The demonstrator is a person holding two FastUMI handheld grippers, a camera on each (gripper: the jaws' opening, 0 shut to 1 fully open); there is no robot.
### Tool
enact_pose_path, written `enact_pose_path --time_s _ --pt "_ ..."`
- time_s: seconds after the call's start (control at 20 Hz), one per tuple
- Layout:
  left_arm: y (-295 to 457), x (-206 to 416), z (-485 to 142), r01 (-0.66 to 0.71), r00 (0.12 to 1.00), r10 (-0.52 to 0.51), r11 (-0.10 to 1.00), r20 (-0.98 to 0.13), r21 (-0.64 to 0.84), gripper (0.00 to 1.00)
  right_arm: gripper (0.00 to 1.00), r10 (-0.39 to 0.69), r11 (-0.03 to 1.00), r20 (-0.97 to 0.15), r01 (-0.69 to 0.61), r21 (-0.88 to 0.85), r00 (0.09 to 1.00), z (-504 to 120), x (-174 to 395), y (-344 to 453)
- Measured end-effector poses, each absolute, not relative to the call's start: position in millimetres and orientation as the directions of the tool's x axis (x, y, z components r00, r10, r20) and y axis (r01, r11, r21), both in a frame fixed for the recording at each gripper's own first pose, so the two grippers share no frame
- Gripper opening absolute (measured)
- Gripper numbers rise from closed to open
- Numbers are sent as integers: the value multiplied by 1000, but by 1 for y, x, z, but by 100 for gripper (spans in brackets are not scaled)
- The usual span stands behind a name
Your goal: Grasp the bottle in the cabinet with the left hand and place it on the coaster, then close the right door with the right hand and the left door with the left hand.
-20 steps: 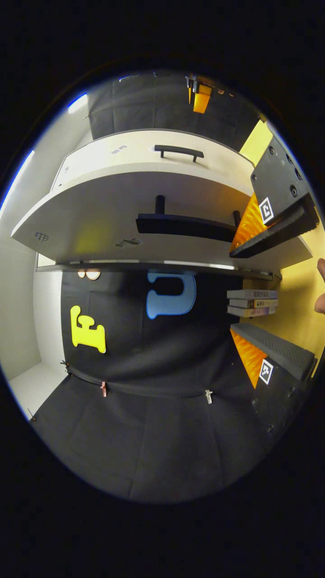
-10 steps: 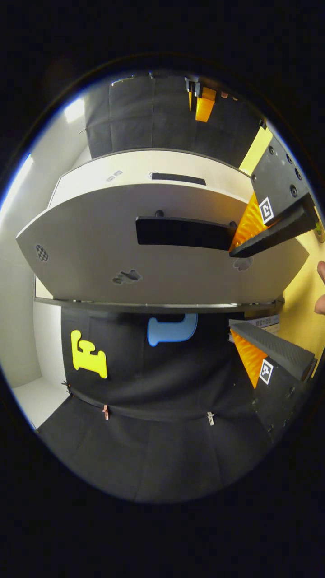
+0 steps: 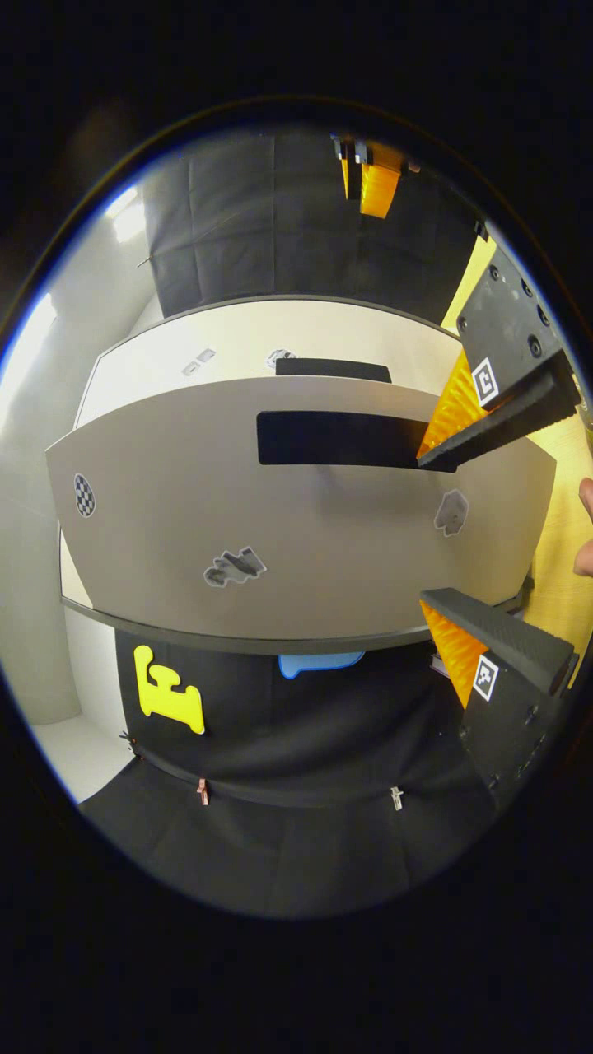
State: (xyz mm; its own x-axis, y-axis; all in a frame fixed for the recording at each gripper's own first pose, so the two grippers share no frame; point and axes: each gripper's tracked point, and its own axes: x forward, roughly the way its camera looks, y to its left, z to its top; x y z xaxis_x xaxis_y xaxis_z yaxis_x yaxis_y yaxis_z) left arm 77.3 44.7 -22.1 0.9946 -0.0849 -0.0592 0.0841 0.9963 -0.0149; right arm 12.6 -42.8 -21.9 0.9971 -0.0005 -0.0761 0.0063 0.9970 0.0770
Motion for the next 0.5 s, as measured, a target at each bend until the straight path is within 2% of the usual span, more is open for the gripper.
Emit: enact_pose_path --time_s 0.05,0.2,0.25,0.35,0.45,0.5 --pt "43 80 -22 82 995 -83 996 -57 -19 90 95 -3 997 -77 9 78 997 -23 12 -45" --pt "34 87 -24 77 995 -79 997 -60 -31 90 95 -10 997 -79 16 81 997 -22 9 -49" --pt "31 90 -24 75 995 -77 997 -60 -32 94 95 -11 996 -79 17 82 997 -22 9 -49" --pt "26 96 -24 70 996 -72 997 -61 -29 90 95 -14 996 -79 20 83 997 -23 5 -52" --pt "22 102 -25 64 996 -65 998 -62 -25 97 95 -17 996 -81 24 82 997 -23 -2 -56" --pt "20 105 -26 60 996 -62 998 -61 -24 97 95 -17 996 -82 24 84 997 -23 -2 -58"
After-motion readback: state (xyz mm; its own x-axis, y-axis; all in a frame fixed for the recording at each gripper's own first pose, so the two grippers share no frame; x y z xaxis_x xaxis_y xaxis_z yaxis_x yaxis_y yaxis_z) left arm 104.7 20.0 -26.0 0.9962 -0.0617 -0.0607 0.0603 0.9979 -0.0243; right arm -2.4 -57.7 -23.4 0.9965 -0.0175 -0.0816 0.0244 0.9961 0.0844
